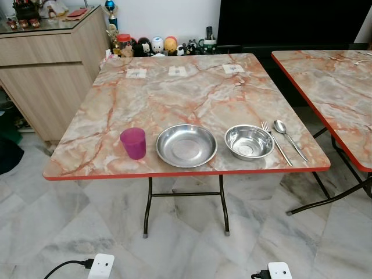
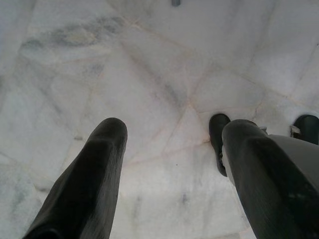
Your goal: Setting the table
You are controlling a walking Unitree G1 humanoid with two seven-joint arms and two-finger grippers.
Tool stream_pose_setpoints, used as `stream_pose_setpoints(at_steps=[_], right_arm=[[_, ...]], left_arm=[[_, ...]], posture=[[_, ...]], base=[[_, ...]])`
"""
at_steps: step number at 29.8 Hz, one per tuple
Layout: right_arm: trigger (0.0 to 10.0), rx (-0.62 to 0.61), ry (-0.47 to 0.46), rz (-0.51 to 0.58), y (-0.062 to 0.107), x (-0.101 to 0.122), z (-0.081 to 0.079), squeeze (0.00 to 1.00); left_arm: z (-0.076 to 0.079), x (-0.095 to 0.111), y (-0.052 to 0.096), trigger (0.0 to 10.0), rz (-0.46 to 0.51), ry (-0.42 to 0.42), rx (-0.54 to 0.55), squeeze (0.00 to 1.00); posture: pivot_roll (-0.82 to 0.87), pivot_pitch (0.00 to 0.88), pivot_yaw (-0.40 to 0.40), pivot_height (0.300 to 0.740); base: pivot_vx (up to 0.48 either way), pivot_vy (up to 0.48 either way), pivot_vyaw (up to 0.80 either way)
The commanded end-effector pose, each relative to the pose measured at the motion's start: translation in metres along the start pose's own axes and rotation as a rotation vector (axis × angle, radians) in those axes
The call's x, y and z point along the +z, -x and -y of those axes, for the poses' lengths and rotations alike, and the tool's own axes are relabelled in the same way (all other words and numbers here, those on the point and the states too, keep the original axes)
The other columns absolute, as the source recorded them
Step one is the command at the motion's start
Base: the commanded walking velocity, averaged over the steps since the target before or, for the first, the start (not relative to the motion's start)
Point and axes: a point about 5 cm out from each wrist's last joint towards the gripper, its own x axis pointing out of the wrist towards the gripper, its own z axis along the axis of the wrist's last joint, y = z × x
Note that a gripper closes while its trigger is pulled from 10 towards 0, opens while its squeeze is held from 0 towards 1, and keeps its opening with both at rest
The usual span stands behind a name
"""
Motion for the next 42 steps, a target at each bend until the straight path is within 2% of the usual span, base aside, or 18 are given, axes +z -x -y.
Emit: stream_pose_setpoints(at_steps=[1,6,11,23,25,29,30,31,33,34,35,38,42], right_arm=[[10.0,0.002,-0.259,0.091,-0.005,0.020,-0.028,0.00],[10.0,-0.001,-0.247,0.086,-0.005,0.020,-0.028,0.00],[10.0,0.001,-0.274,0.095,-0.005,0.018,-0.028,0.00],[10.0,0.008,-0.286,0.084,-0.004,0.013,-0.032,0.00],[10.0,0.012,-0.284,0.081,-0.004,0.012,-0.033,0.00],[10.0,0.009,-0.297,0.087,-0.003,0.011,-0.032,0.00],[10.0,0.008,-0.296,0.087,-0.003,0.011,-0.031,0.00],[10.0,0.005,-0.292,0.086,-0.003,0.011,-0.029,0.00],[10.0,0.001,-0.290,0.086,-0.003,0.011,-0.028,0.00],[10.0,-0.004,-0.295,0.087,-0.003,0.011,-0.027,0.00],[10.0,-0.006,-0.297,0.087,-0.003,0.011,-0.027,0.00],[10.0,-0.003,-0.299,0.090,-0.004,0.014,-0.028,0.00],[10.0,0.006,-0.293,0.091,-0.004,0.016,-0.030,0.00]], left_arm=[[0.010,0.053,-0.005,10.0,0.147,0.005,-0.114,0.00],[0.011,0.053,-0.005,10.0,0.149,0.005,-0.114,0.00],[0.016,0.057,-0.006,10.0,0.159,0.003,-0.125,0.00],[0.011,0.059,-0.005,10.0,0.179,-0.004,-0.117,0.00],[0.009,0.063,-0.004,10.0,0.215,-0.008,-0.115,0.00],[0.003,0.084,-0.001,10.0,0.343,0.002,-0.116,0.00],[0.001,0.090,0.001,10.0,0.384,0.002,-0.119,0.00],[-0.005,0.106,0.005,10.0,0.480,0.015,-0.121,0.00],[-0.008,0.114,0.008,10.0,0.536,0.020,-0.124,0.00],[-0.011,0.121,0.012,10.0,0.593,0.023,-0.122,0.00],[-0.012,0.123,0.014,10.0,0.613,0.025,-0.122,0.00],[-0.012,0.132,0.030,10.0,0.762,0.024,-0.143,0.00],[-0.012,0.129,0.036,10.0,0.800,0.029,-0.135,0.00]], posture=[[0.07,0.000,-0.015,0.740],[0.07,0.000,-0.014,0.740],[0.06,0.000,-0.015,0.740],[0.06,0.000,-0.012,0.740],[0.06,0.000,-0.009,0.740],[0.06,0.000,-0.012,0.740],[0.07,0.000,-0.014,0.740],[0.08,0.000,-0.012,0.740],[0.08,0.000,-0.009,0.740],[0.08,0.000,-0.007,0.740],[0.08,0.000,-0.007,0.740],[0.08,0.000,-0.007,0.740],[0.09,0.000,-0.008,0.740]], base=[[0.000,0.000,0.00],[0.000,0.000,0.00],[0.000,0.000,0.00],[0.000,0.000,0.00],[0.000,0.000,0.00],[0.000,0.000,0.00],[0.000,0.000,0.00],[0.000,0.000,0.00],[0.000,0.000,0.00],[0.000,0.000,0.00],[0.000,0.000,0.00],[0.000,0.000,0.00],[0.000,0.000,0.00]])
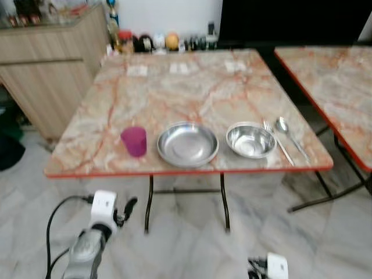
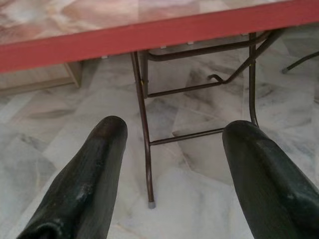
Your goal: Setting the table
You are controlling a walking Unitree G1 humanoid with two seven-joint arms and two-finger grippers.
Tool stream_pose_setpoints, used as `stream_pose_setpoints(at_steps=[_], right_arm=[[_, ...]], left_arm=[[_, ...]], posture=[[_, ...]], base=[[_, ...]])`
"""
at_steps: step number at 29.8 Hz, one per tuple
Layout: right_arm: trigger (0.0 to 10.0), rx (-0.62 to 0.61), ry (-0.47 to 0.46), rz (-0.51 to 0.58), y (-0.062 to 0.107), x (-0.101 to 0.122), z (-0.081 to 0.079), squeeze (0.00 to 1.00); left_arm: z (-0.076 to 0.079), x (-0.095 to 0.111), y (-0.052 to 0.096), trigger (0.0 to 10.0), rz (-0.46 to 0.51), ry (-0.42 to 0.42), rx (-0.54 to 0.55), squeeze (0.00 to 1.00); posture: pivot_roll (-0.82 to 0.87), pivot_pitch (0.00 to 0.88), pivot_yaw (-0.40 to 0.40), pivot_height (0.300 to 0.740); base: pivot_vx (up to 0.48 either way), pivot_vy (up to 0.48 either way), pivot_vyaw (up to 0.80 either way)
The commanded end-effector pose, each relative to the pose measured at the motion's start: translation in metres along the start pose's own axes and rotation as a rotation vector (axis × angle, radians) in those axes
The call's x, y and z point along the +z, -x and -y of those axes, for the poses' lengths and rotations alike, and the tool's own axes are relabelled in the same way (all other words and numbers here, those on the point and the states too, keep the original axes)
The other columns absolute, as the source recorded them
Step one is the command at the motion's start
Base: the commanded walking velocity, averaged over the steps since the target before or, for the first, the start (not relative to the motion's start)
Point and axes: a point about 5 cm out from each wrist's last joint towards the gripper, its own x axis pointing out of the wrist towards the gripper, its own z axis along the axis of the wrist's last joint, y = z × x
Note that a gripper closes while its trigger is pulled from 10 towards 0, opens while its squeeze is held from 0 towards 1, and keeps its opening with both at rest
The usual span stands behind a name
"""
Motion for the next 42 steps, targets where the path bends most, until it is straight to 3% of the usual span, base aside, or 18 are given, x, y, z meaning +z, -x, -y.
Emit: stream_pose_setpoints(at_steps=[1,6,11,13,18,24,32,42], right_arm=[[10.0,0.003,0.002,-0.007,0.000,-0.002,-0.001,0.00],[10.0,0.001,0.006,-0.009,0.001,-0.003,0.002,0.00],[10.0,-0.003,0.017,-0.018,0.002,-0.006,0.008,0.00],[10.0,-0.003,0.017,-0.019,0.002,-0.006,0.008,0.00],[10.0,0.001,0.021,-0.022,0.003,-0.008,0.006,0.00],[10.0,0.006,0.031,-0.037,0.004,-0.013,0.003,0.00],[10.0,0.003,0.025,-0.034,0.003,-0.011,0.001,0.00],[10.0,0.003,0.027,-0.037,0.002,-0.009,0.000,0.00]], left_arm=[[0.000,0.002,0.004,10.0,0.023,0.017,0.004,0.00],[0.000,0.018,0.018,10.0,0.119,0.023,0.013,0.00],[-0.001,0.047,0.011,10.0,0.212,0.054,0.049,0.00],[-0.001,0.048,0.011,10.0,0.215,0.056,0.048,0.00],[0.013,0.069,0.012,10.0,0.255,0.028,-0.009,0.00],[0.016,0.073,0.007,10.0,0.250,0.014,-0.019,0.00],[0.018,0.079,0.003,10.0,0.243,0.022,-0.015,0.00],[0.021,0.084,0.001,10.0,0.230,0.028,-0.050,0.00]], posture=[[0.09,0.000,-0.008,0.740],[0.09,0.000,-0.016,0.740],[0.09,0.000,-0.024,0.740],[0.09,0.000,-0.024,0.740],[0.08,0.000,-0.015,0.740],[0.08,0.000,-0.012,0.740],[0.07,0.000,-0.011,0.740],[0.09,0.000,-0.015,0.740]], base=[[0.000,0.000,0.00],[0.000,0.000,0.00],[0.000,0.000,0.00],[0.000,0.000,0.00],[0.000,0.000,0.00],[0.000,0.000,0.00],[0.000,-0.465,0.00],[0.000,0.000,0.00]])
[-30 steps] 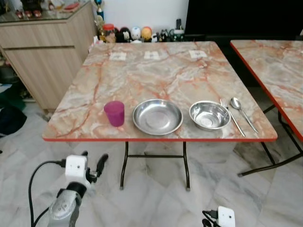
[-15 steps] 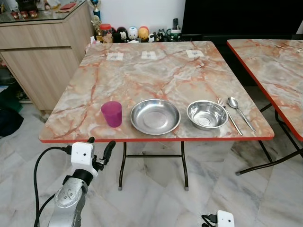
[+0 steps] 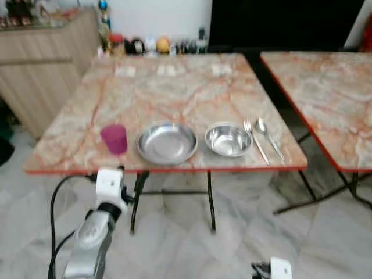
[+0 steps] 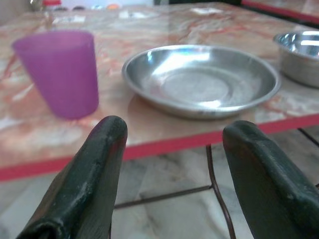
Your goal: Setting the table
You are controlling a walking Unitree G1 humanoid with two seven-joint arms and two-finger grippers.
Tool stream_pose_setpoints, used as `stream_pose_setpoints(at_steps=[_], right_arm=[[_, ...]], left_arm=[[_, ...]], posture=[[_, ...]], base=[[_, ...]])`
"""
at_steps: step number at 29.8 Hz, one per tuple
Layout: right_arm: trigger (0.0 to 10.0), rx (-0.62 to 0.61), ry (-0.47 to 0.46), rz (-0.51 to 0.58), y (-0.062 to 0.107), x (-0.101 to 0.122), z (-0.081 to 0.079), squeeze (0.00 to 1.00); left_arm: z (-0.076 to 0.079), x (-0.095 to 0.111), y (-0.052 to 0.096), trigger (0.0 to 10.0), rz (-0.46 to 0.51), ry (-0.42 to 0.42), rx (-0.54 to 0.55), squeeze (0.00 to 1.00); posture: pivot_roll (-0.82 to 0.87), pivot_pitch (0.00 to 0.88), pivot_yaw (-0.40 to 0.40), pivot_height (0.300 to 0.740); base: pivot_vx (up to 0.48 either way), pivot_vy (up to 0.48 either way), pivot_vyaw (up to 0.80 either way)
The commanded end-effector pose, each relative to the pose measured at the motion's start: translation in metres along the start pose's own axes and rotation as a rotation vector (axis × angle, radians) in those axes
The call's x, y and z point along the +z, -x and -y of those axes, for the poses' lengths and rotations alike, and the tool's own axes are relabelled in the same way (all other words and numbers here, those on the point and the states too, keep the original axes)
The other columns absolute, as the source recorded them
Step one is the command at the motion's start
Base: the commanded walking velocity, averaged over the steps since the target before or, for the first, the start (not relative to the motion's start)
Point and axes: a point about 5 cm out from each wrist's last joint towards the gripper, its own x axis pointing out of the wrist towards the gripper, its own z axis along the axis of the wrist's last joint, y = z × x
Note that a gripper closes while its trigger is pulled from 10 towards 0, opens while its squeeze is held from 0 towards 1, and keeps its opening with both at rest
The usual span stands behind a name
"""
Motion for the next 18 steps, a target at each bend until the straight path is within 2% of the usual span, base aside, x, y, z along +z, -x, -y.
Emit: stream_pose_setpoints(at_steps=[1,8,14,18], right_arm=[[10.0,0.013,0.004,-0.004,-0.001,0.002,-0.005,0.00],[10.0,0.018,0.008,0.006,-0.003,0.008,-0.007,0.00],[10.0,0.024,0.011,0.000,-0.004,0.007,-0.016,0.00],[10.0,0.024,0.012,-0.006,-0.003,0.006,-0.015,0.00]], left_arm=[[-0.003,0.006,-0.001,10.0,0.009,0.006,-0.002,0.00],[-0.002,0.004,-0.001,10.0,-0.010,0.021,-0.004,0.00],[-0.002,0.004,-0.001,10.0,-0.016,0.032,0.001,0.00],[-0.002,0.004,0.000,10.0,-0.018,0.035,0.000,0.00]], posture=[[0.09,0.001,-0.016,0.740],[0.09,0.000,-0.017,0.740],[0.09,0.000,-0.018,0.740],[0.09,0.001,-0.018,0.740]], base=[[0.000,0.000,0.00],[0.000,0.000,0.00],[0.000,0.000,0.00],[0.247,0.000,0.00]])
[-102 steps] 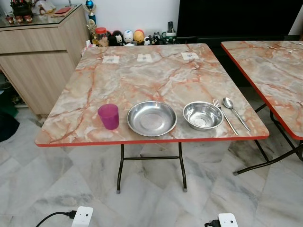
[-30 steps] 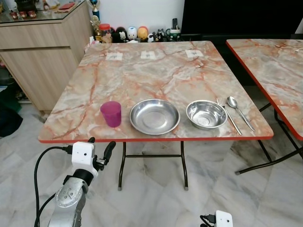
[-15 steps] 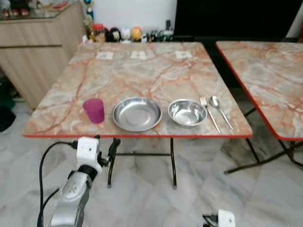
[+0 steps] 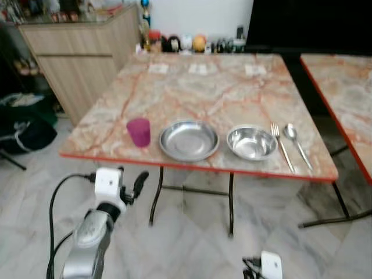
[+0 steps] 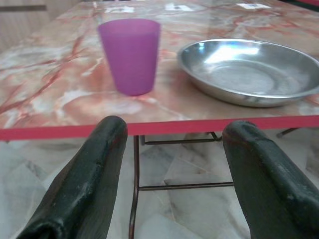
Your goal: Setting the table
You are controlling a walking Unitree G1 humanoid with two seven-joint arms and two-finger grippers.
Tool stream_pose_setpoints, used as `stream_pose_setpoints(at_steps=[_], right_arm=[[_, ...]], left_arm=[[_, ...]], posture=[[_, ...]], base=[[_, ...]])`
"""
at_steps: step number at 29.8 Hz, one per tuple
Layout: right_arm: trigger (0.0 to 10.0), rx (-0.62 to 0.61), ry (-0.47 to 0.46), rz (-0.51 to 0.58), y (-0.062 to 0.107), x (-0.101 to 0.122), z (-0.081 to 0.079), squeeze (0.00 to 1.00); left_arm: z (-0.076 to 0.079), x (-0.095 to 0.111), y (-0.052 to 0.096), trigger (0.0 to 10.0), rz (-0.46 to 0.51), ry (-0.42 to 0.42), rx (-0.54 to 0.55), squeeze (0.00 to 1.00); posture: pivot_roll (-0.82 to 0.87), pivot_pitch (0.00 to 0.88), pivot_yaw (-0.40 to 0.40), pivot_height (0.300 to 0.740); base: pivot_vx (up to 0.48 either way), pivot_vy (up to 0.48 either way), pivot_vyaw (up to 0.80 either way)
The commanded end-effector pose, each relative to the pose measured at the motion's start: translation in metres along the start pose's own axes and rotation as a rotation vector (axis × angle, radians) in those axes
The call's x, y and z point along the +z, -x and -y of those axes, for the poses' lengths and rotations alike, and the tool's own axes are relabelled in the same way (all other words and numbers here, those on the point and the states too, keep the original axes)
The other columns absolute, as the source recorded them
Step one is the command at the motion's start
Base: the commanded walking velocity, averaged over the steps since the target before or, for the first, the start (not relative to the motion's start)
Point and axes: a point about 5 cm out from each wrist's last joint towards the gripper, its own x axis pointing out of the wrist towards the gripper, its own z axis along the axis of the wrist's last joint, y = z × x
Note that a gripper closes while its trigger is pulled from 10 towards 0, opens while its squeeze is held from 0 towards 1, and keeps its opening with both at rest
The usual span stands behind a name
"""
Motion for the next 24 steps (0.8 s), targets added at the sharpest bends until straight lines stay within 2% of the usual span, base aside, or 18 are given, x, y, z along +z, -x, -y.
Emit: stream_pose_setpoints(at_steps=[1,8,13,15,22,24], right_arm=[[10.0,0.001,0.000,-0.012,0.000,-0.002,-0.001,0.00],[10.0,0.000,0.002,-0.016,0.001,-0.004,0.000,0.00],[10.0,0.014,0.006,-0.005,-0.002,0.003,-0.015,0.00],[10.0,0.026,0.012,0.003,-0.005,0.011,-0.031,0.00],[10.0,0.039,0.019,0.009,-0.006,0.017,-0.045,0.00],[10.0,0.033,0.020,0.007,-0.006,0.014,-0.037,0.00]], left_arm=[[-0.001,0.004,0.000,10.0,0.004,-0.004,-0.004,0.00],[-0.001,0.005,-0.001,10.0,0.005,-0.001,-0.009,0.00],[0.004,0.008,-0.002,10.0,0.016,0.003,-0.034,0.00],[0.006,0.010,-0.002,10.0,0.020,0.005,-0.055,0.00],[0.013,0.010,-0.001,10.0,0.005,0.014,-0.107,0.00],[0.021,0.009,-0.002,10.0,-0.021,0.035,-0.158,0.00]], posture=[[0.09,0.001,-0.018,0.740],[0.09,0.004,-0.019,0.740],[0.09,0.005,-0.019,0.740],[0.09,0.005,-0.020,0.740],[0.10,0.006,-0.022,0.740],[0.10,0.007,-0.024,0.740]], base=[[0.251,0.000,0.00],[0.264,0.000,0.00],[0.302,0.000,0.00],[0.000,0.000,0.00],[0.000,0.000,0.00],[0.000,0.000,0.00]])
